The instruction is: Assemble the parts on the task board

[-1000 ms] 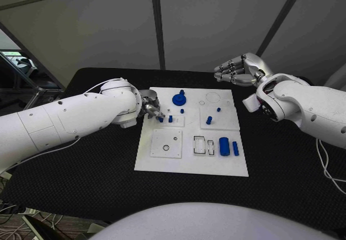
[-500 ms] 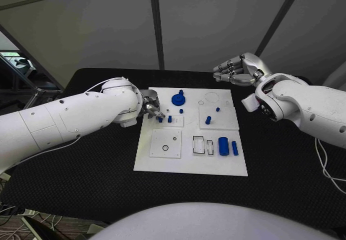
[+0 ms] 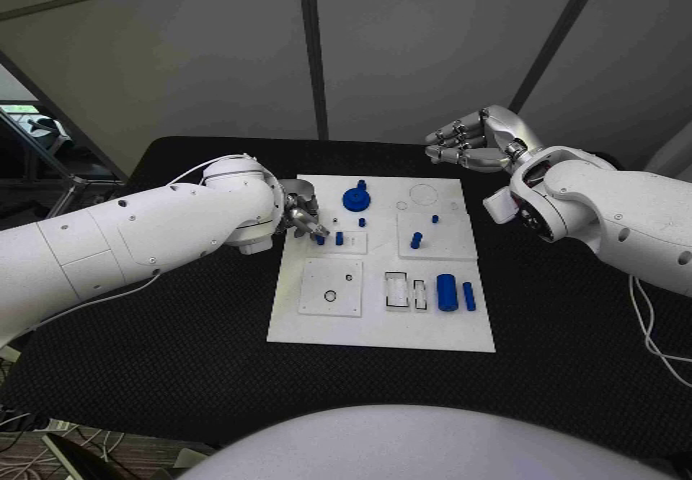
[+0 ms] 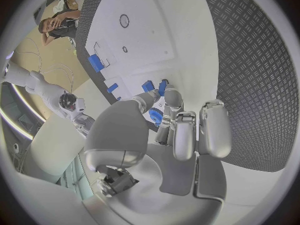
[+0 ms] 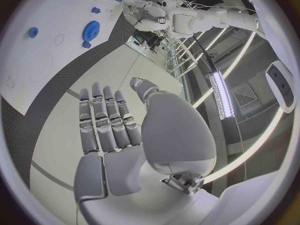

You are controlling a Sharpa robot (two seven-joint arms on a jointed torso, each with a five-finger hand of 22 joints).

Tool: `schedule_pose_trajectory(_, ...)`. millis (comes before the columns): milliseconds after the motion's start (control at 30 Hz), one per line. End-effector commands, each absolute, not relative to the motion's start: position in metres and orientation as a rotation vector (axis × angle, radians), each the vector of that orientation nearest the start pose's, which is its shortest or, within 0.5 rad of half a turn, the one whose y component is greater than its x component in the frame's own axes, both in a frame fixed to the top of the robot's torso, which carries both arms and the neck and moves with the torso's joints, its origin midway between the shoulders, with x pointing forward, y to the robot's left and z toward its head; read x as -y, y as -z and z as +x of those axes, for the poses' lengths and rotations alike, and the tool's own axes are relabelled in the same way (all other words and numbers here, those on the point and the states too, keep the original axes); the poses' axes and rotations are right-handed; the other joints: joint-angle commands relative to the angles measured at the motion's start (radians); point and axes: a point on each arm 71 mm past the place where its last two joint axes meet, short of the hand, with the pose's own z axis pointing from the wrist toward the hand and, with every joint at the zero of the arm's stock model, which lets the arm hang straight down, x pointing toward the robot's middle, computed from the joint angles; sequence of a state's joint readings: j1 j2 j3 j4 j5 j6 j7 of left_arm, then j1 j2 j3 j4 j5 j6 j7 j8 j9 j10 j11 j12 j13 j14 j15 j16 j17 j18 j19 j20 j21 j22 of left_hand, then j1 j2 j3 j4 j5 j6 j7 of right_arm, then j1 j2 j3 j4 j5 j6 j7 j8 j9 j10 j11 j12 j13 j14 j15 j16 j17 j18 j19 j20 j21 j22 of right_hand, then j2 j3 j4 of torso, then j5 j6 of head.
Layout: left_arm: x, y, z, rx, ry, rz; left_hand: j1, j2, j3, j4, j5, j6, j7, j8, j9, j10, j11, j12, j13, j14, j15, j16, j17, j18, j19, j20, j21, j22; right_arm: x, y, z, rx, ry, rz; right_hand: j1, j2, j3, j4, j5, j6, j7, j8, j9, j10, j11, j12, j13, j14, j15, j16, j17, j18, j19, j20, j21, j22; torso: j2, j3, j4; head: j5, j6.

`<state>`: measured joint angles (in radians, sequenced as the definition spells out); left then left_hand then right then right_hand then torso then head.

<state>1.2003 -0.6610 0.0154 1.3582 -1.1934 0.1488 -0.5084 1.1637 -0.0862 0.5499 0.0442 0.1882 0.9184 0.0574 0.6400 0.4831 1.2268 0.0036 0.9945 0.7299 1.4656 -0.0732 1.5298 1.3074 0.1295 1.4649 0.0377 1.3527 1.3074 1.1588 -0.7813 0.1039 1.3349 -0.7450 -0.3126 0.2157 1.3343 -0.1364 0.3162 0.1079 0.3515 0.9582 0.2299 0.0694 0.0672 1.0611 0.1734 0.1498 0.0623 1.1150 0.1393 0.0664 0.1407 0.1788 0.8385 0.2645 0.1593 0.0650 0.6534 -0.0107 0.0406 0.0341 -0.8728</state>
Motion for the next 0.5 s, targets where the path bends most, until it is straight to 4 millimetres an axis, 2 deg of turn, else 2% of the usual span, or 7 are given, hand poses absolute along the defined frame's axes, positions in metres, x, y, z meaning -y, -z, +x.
schedule_pose_trajectory(33, -0.1702, 0.2312, 0.5038, -2.332, 0.364, -0.046, -0.024, -0.024, 0.126, -0.116, 0.086, 0.009, -0.01, 0.006, 0.006, 0.038, -0.03, 0.007, 0.008, 0.094, -0.009, 0.008, 0.228, -0.078, 0.022, -0.009, 0.007, 0.093, 0.2275, 0.1587, 0.5288, -1.514, -1.15, 0.472, 0.003, 0.007, -0.005, -0.001, 0.006, -0.005, 0.004, -0.003, 0.001, -0.009, -0.001, 0.007, 0.0, -0.006, -0.002, -0.002, -0.001, 0.007, 0.008, 0.001, -0.003, 0.0, 0.0, -0.0002, 0.001, 0.0, 0.0)
schedule_pose_trajectory(67, -0.1707, 0.2313, 0.5039, -2.332, 0.363, -0.046, -0.029, -0.028, 0.123, -0.114, 0.105, 0.01, -0.011, 0.009, 0.009, 0.04, -0.03, 0.009, 0.01, 0.094, -0.01, 0.008, 0.228, -0.078, 0.022, -0.01, 0.006, 0.093, 0.2275, 0.1587, 0.5289, -1.514, -1.15, 0.472, 0.003, 0.007, -0.005, -0.001, 0.006, -0.005, 0.004, -0.003, 0.001, -0.009, -0.001, 0.007, 0.0, -0.006, -0.002, -0.002, -0.001, 0.007, 0.008, 0.001, -0.003, 0.0, 0.0, -0.0002, 0.001, 0.0, 0.0)
schedule_pose_trajectory(133, -0.1714, 0.2314, 0.504, -2.333, 0.361, -0.047, -0.035, -0.03, 0.118, -0.111, 0.114, 0.012, -0.012, 0.011, 0.011, 0.043, -0.032, 0.01, 0.013, 0.094, -0.011, 0.009, 0.229, -0.078, 0.022, -0.011, 0.006, 0.094, 0.2275, 0.1587, 0.5289, -1.514, -1.15, 0.472, 0.003, 0.007, -0.005, -0.001, 0.006, -0.005, 0.004, -0.003, 0.001, -0.009, -0.001, 0.007, 0.0, -0.006, -0.002, -0.002, -0.001, 0.007, 0.008, 0.001, -0.003, 0.0, 0.0, -0.0004, 0.001, 0.0, 0.0)
schedule_pose_trajectory(500, -0.1714, 0.2309, 0.5046, -2.322, 0.365, -0.055, -0.086, -0.041, 0.072, -0.076, 0.118, 0.027, -0.027, 0.022, 0.019, 0.055, -0.042, 0.021, 0.026, 0.096, -0.019, 0.013, 0.233, -0.079, 0.026, -0.017, 0.011, 0.1, 0.2272, 0.1588, 0.5289, -1.514, -1.151, 0.472, 0.003, 0.007, -0.005, -0.001, 0.006, -0.005, 0.004, -0.003, 0.001, -0.009, -0.001, 0.007, 0.0, -0.006, -0.002, -0.002, -0.001, 0.007, 0.008, 0.001, -0.003, 0.0, 0.0, 0.0, 0.0002, 0.001, 0.0)
